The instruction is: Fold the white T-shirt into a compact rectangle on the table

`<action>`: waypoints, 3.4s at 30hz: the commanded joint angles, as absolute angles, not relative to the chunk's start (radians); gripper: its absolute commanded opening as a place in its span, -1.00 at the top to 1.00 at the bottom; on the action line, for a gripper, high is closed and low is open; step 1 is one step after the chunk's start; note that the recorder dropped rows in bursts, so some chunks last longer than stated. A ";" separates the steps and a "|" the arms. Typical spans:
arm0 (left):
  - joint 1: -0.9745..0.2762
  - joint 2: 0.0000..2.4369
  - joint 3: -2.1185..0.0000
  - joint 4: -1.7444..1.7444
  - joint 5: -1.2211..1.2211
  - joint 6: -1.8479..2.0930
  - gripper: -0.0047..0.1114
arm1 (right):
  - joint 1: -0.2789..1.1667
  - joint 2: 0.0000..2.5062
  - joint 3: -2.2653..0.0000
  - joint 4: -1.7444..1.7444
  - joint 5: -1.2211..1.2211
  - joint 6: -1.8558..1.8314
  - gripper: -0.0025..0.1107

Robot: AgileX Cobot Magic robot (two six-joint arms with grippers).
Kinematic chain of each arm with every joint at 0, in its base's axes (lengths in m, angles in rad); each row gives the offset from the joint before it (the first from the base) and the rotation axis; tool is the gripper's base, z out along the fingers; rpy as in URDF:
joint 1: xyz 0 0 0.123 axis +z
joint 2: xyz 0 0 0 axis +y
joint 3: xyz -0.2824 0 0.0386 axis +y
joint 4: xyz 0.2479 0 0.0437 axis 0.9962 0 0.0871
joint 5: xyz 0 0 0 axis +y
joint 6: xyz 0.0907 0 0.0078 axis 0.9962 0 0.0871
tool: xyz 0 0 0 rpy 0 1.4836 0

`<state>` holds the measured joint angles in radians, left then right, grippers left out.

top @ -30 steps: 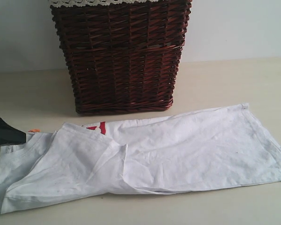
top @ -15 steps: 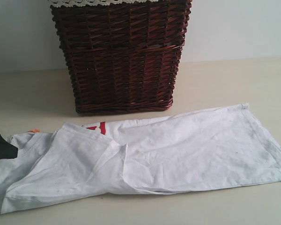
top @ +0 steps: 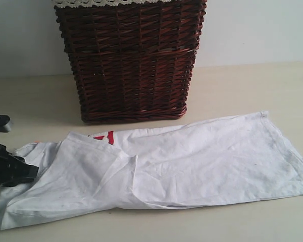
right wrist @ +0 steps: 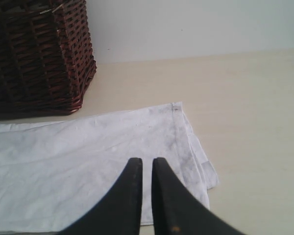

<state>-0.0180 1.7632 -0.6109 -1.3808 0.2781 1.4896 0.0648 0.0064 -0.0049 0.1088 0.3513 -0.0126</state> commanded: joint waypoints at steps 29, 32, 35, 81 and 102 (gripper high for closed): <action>0.259 1.574 -0.524 -1.312 0.413 1.485 0.92 | 0.067 0.000 0.000 0.107 0.345 -0.014 0.79; 0.259 1.541 -0.524 -1.312 0.419 1.481 0.92 | 0.067 0.000 0.000 0.107 0.345 -0.014 0.79; 0.288 1.536 -0.524 -1.291 0.488 1.443 0.92 | 0.067 0.000 0.000 0.107 0.347 -0.014 0.79; 0.308 1.368 -0.807 -1.141 0.959 1.145 0.92 | 0.067 0.000 0.000 0.107 0.347 -0.014 0.79; -0.816 1.941 -1.250 -1.167 0.224 1.047 0.88 | 0.067 0.000 0.000 0.107 0.347 -0.014 0.79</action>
<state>-0.7825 1.8681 -1.1697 -1.1514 0.2788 1.0412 0.0648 0.0064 -0.0049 0.1088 0.3513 -0.0126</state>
